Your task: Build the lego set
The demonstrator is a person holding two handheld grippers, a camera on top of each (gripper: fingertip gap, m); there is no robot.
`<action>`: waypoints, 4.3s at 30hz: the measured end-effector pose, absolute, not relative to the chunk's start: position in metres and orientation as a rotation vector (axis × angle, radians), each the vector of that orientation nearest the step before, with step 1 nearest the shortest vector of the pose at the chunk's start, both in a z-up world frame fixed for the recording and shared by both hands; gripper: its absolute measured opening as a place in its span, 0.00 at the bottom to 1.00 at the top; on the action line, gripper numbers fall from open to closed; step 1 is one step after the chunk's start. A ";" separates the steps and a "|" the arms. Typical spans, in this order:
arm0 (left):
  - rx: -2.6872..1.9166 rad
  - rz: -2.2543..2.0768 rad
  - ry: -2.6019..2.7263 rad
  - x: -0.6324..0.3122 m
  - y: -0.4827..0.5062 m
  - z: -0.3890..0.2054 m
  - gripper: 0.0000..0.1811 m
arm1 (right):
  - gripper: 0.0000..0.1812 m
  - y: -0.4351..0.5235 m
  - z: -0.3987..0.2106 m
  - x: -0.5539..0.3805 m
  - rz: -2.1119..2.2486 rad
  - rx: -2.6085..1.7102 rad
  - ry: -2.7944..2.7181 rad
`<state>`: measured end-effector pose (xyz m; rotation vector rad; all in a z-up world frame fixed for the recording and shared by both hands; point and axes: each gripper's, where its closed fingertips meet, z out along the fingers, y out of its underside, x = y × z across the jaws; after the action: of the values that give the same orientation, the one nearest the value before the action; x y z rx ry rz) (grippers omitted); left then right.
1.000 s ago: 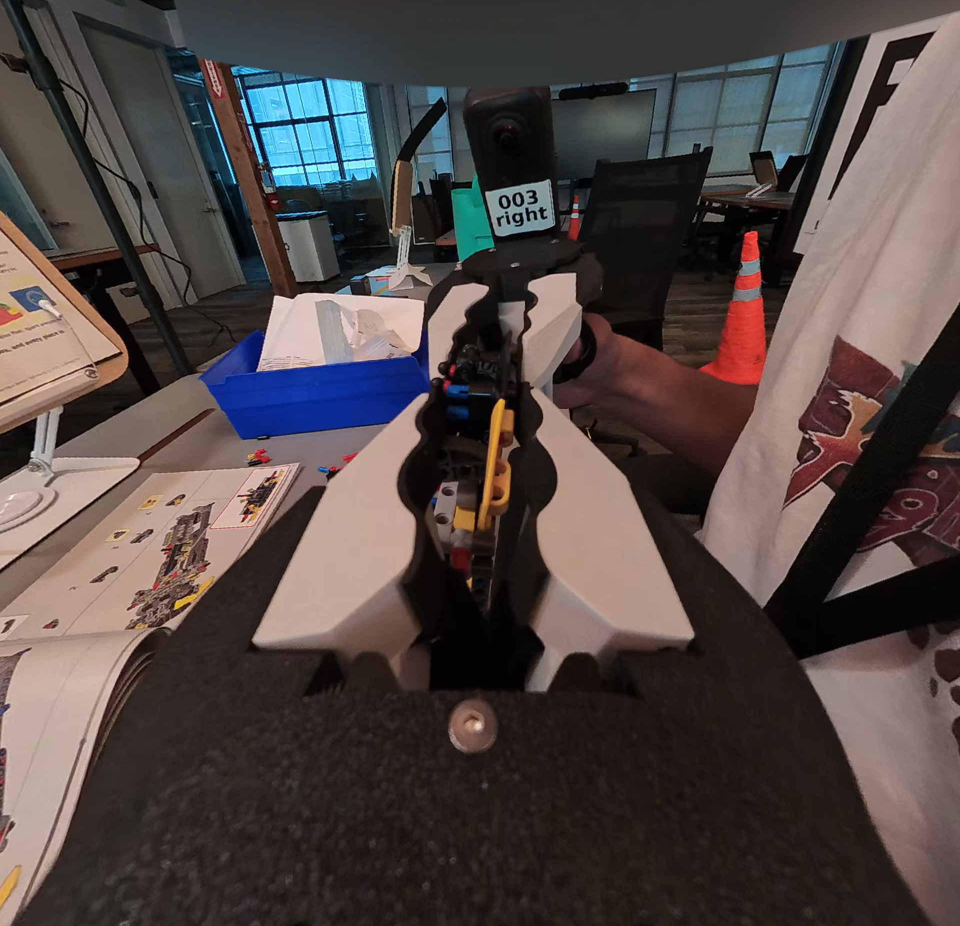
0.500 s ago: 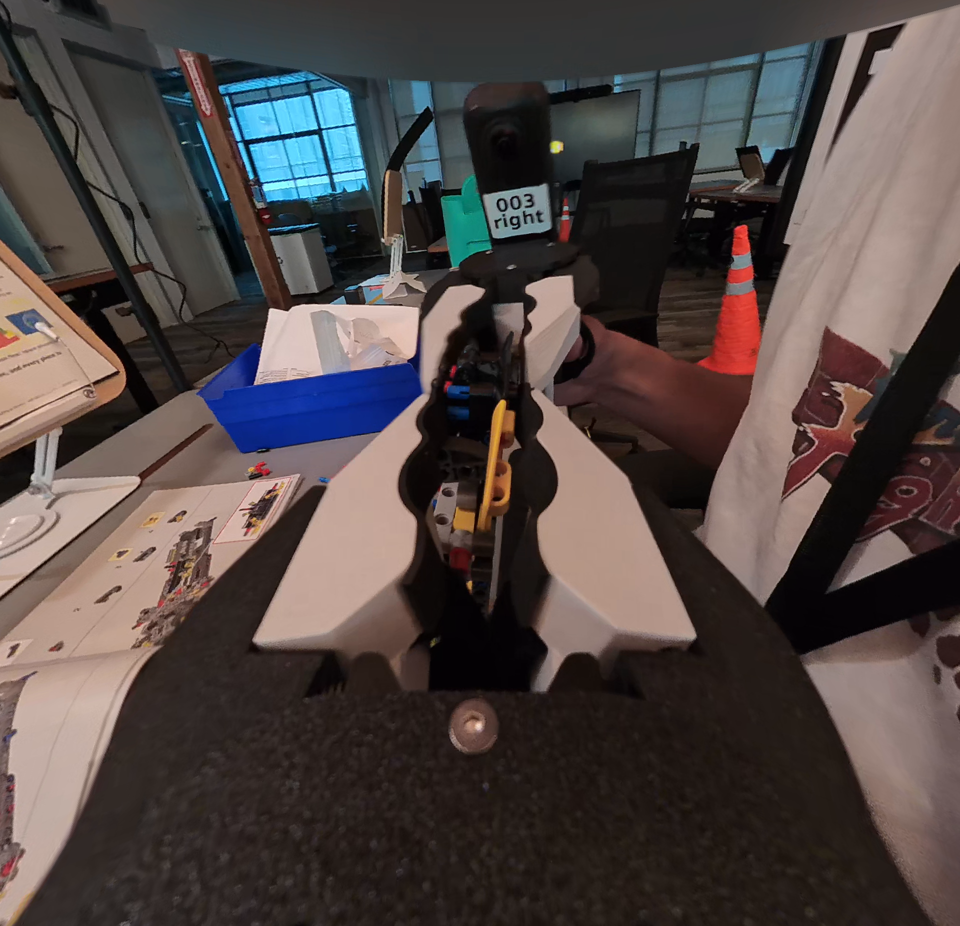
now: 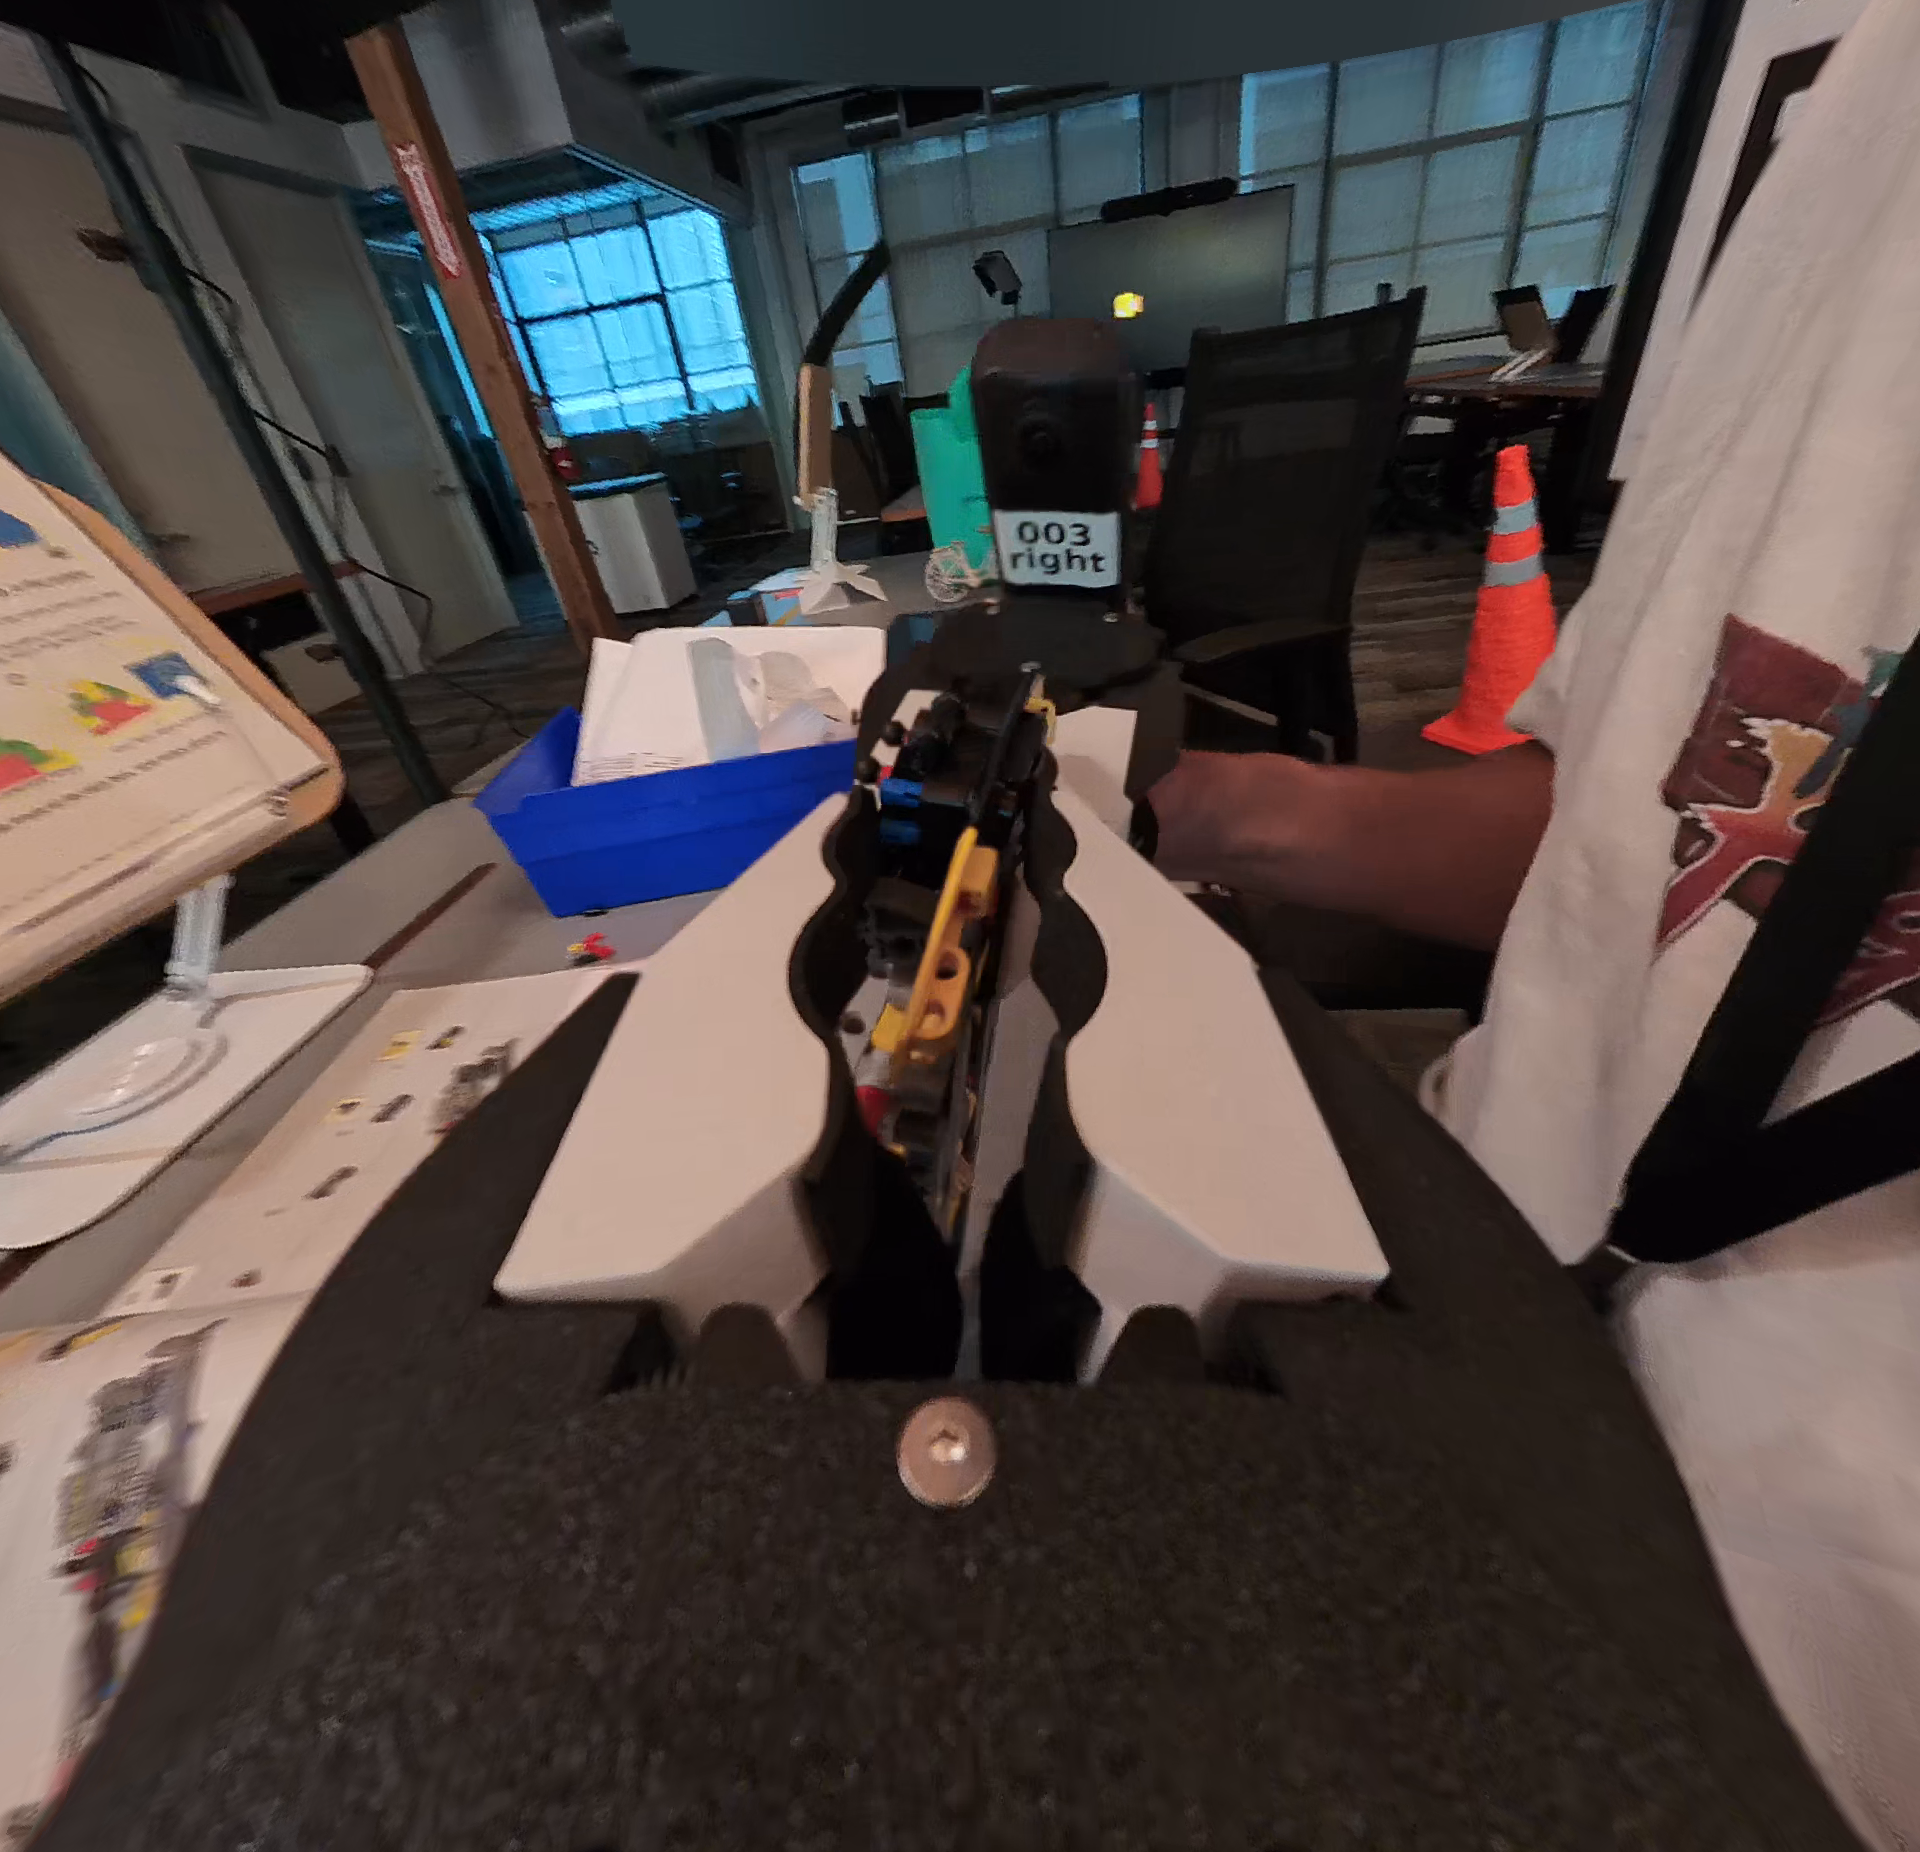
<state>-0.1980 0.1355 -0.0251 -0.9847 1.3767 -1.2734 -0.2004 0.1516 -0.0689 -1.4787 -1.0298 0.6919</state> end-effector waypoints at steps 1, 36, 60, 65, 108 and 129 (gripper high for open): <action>-0.975 -1.240 1.362 -0.200 0.140 -0.023 0.14 | 0.14 0.157 -0.065 -0.200 0.634 -1.472 -1.044; -1.921 -0.920 1.211 -0.213 0.209 -0.195 0.21 | 0.21 0.237 -0.202 -0.177 -0.528 -1.510 -1.406; -1.997 -0.572 1.475 -0.209 0.209 -0.241 0.21 | 0.14 0.129 -0.235 -0.134 0.613 -2.245 -1.132; -2.003 -0.586 1.477 -0.210 0.207 -0.241 0.21 | 0.09 0.129 -0.238 -0.143 0.710 -2.238 -1.208; -1.743 -1.408 1.535 -0.231 0.153 -0.187 0.15 | 0.07 0.126 -0.242 -0.140 1.074 -2.483 -1.152; -1.746 -1.437 1.517 -0.231 0.154 -0.184 0.14 | 0.13 0.124 -0.238 -0.127 0.906 -2.324 -1.414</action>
<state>-0.2306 0.1543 -0.1843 -1.7460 1.5171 -1.4367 -0.1270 0.1237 -0.2381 -2.3241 -1.4139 0.9058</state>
